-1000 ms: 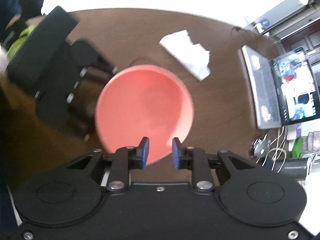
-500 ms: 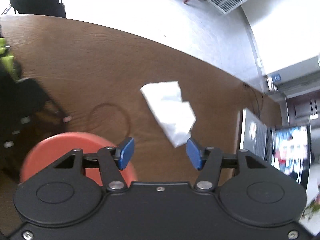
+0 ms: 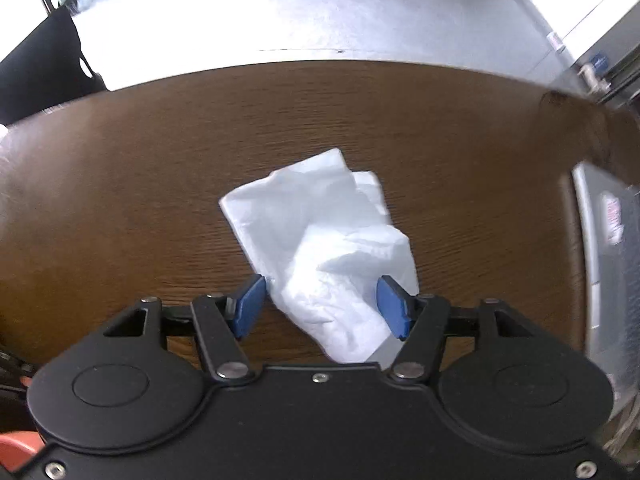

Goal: Clean bowl
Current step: 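Move the right gripper to the crumpled white tissue and grasp it, then bring the tissue into the bowl and wipe its inside with the right gripper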

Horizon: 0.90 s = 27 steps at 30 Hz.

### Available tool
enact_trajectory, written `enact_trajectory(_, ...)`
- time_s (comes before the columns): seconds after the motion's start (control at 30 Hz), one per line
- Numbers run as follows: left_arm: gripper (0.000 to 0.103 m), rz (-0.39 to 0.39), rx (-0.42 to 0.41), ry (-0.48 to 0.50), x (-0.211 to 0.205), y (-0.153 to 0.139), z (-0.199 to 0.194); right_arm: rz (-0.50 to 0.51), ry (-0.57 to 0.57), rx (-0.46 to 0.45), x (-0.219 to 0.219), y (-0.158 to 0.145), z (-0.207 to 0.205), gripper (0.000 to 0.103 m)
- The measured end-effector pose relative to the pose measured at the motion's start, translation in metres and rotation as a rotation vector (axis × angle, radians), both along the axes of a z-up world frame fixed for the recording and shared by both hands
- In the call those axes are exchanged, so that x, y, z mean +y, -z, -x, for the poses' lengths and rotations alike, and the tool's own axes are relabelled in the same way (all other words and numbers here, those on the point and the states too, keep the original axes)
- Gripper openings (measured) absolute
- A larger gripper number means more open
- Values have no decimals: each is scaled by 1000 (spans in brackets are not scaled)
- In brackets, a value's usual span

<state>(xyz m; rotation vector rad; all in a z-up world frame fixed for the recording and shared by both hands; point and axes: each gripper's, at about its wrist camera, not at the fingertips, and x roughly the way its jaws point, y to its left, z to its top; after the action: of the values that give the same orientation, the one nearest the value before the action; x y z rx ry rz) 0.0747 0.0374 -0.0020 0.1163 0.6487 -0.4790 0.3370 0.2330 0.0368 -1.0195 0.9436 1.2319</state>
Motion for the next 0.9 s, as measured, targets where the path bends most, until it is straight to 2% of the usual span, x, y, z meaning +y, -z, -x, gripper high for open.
enact_trajectory(0.03,49,2,1,0,0,0,0,-5,10,9,-1,0,-2,46)
enact_trajectory(0.1,49,1,1,1,0,0,0,-17,29,27,-3,0,-5,43)
enact_trajectory(0.2,49,4,3,-1,1,1,-1,-40,44,-4,-5,0,-4,32)
enact_trajectory(0.23,49,5,4,-2,0,1,-2,-46,48,-15,-6,0,-4,10)
enact_trajectory(0.27,49,5,5,-2,0,1,-2,-44,46,-27,-5,1,-3,2)
enact_trajectory(0.33,49,6,5,-3,-1,1,-3,-27,22,-88,-6,4,2,2)
enact_trajectory(0.47,49,1,3,-4,-1,1,-2,-22,5,-123,-10,0,9,2)
enact_trajectory(0.77,49,2,4,-3,-3,1,-3,-31,-195,-247,-50,-51,58,2)
enact_trajectory(0.9,49,3,5,-2,-3,1,-4,67,-349,-307,-96,-75,95,2)
